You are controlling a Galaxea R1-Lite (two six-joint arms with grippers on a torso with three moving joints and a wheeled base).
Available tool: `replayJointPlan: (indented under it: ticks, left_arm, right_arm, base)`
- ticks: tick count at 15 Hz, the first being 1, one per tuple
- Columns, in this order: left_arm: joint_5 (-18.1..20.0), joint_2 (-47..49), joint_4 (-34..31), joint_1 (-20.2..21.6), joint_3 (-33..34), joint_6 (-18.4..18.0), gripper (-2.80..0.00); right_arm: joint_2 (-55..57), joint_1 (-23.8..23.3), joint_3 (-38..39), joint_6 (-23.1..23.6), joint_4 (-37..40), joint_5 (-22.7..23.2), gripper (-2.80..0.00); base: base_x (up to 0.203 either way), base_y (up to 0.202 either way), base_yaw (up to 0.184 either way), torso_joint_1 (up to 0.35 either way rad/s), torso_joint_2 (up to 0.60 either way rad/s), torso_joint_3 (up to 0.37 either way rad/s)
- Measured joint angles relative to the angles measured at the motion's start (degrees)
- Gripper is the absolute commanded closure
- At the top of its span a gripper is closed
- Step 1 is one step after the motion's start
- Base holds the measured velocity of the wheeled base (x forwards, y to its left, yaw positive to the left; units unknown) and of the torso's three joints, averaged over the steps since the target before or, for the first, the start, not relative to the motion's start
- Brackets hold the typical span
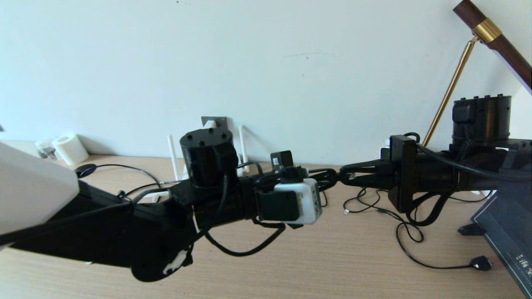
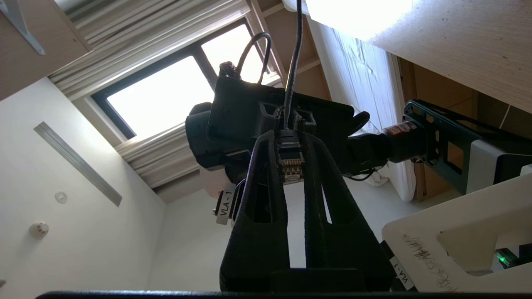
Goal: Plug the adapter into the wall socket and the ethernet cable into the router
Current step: Hand it to the other hand, then align cable and router interface
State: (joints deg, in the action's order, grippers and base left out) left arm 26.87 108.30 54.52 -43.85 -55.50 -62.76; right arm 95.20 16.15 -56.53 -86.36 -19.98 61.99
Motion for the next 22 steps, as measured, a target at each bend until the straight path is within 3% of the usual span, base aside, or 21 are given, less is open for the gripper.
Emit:
replayJointPlan:
  ticks: [2, 3, 9, 12, 14, 17, 19, 22]
  left_arm:
    - [0.00, 0.02, -0.06, 0.00, -0.01, -0.02, 0.00]
    - [0.05, 0.02, -0.06, 0.00, -0.01, -0.01, 0.00]
    - [0.27, -0.20, 0.00, 0.00, 0.39, 0.13, 0.00]
    - [0.20, -1.84, -0.27, -0.02, 3.79, 4.24, 0.00]
    - [-1.64, -3.84, 0.11, -0.05, 7.27, 13.16, 0.00]
    - [-11.26, -8.09, 1.39, -0.02, 12.14, 32.98, 0.00]
    - [-18.78, -10.63, 1.40, -0.02, 14.18, 46.26, 0.00]
    - [-30.72, -13.08, 0.11, 0.16, 18.93, 65.81, 0.00]
  right_arm:
    - [0.26, 0.00, 0.00, 0.34, -0.10, 0.02, 0.00]
    - [0.33, 0.00, 0.00, 0.55, -0.11, 0.00, -2.80]
    - [0.39, 0.00, 0.11, 1.19, -0.17, -0.48, -2.80]
    - [-1.57, -0.41, 1.24, 5.55, -0.11, -4.25, -2.80]
    - [-5.32, -0.63, 2.49, 9.46, -0.02, -10.58, -2.80]
    - [-14.97, -0.72, 6.25, 19.89, 1.81, -20.66, -2.80]
    - [-22.18, -0.65, 9.92, 31.76, 6.36, -30.36, -2.80]
    - [-33.49, -0.54, 20.01, 54.92, 10.77, -51.03, -2.80]
  base:
    - [0.000, 0.000, 0.000, 0.000, 0.00, 0.000]
    - [0.000, 0.000, 0.000, 0.000, 0.00, 0.000]
    - [0.000, 0.000, 0.000, 0.000, 0.00, 0.000]
    - [0.000, 0.000, 0.000, 0.000, 0.00, 0.000]
    - [0.000, 0.000, 0.000, 0.000, 0.00, 0.000]
    - [0.000, 0.000, 0.000, 0.000, 0.00, 0.000]
    - [0.000, 0.000, 0.000, 0.000, 0.00, 0.000]
    - [0.000, 0.000, 0.000, 0.000, 0.00, 0.000]
